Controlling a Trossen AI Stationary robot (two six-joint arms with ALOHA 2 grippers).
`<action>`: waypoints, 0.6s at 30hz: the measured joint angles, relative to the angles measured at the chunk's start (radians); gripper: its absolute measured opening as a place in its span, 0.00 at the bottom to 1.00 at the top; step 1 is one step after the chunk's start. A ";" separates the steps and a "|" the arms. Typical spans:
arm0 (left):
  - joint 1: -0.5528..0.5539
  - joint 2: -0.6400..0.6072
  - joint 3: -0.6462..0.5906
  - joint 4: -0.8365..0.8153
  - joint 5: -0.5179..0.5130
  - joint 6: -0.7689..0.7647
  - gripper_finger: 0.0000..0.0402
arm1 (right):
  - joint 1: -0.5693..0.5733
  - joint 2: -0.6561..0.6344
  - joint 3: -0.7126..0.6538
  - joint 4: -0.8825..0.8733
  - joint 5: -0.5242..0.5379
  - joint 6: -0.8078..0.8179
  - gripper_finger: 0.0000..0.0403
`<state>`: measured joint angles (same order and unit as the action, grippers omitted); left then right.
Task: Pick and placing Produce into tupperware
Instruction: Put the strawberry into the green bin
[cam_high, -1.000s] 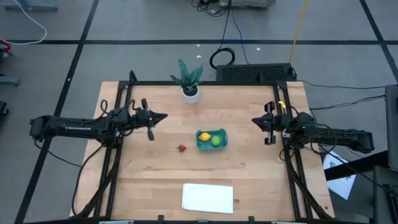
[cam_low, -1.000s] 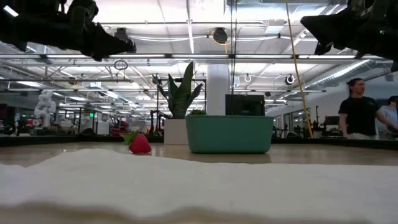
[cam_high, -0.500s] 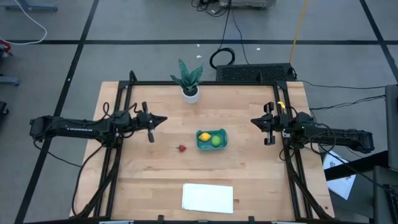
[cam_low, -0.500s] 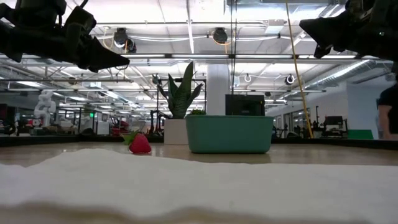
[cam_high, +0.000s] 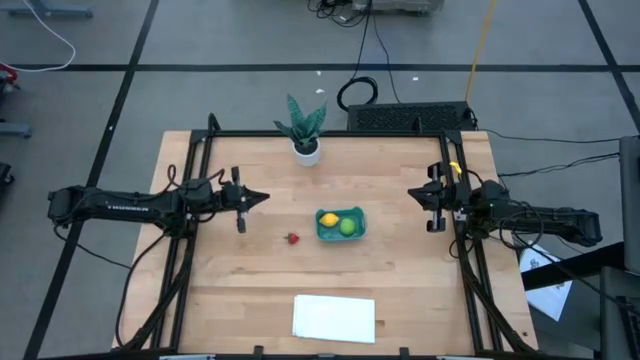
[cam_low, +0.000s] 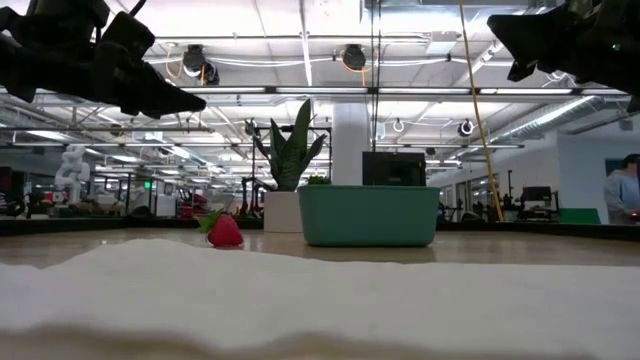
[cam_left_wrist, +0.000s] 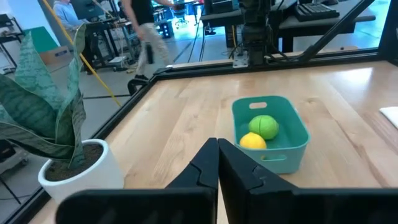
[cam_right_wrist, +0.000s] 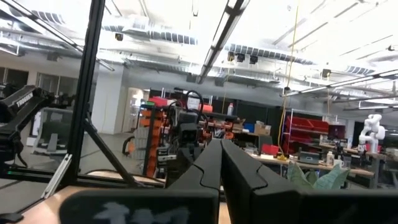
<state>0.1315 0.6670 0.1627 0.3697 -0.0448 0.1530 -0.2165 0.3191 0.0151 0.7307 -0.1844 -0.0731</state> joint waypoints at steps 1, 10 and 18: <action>0.000 0.000 0.000 0.000 0.000 0.001 0.01 | 0.000 0.000 0.000 -0.001 0.000 0.000 0.00; -0.003 0.012 0.029 -0.009 -0.008 -0.061 0.05 | 0.000 0.000 0.000 -0.017 0.000 0.009 0.00; -0.042 0.162 0.244 -0.235 -0.038 -0.048 0.06 | 0.000 0.000 0.000 -0.031 0.000 0.008 0.00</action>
<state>0.0891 0.8286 0.4063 0.1343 -0.0831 0.1048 -0.2165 0.3195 0.0151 0.6994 -0.1848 -0.0647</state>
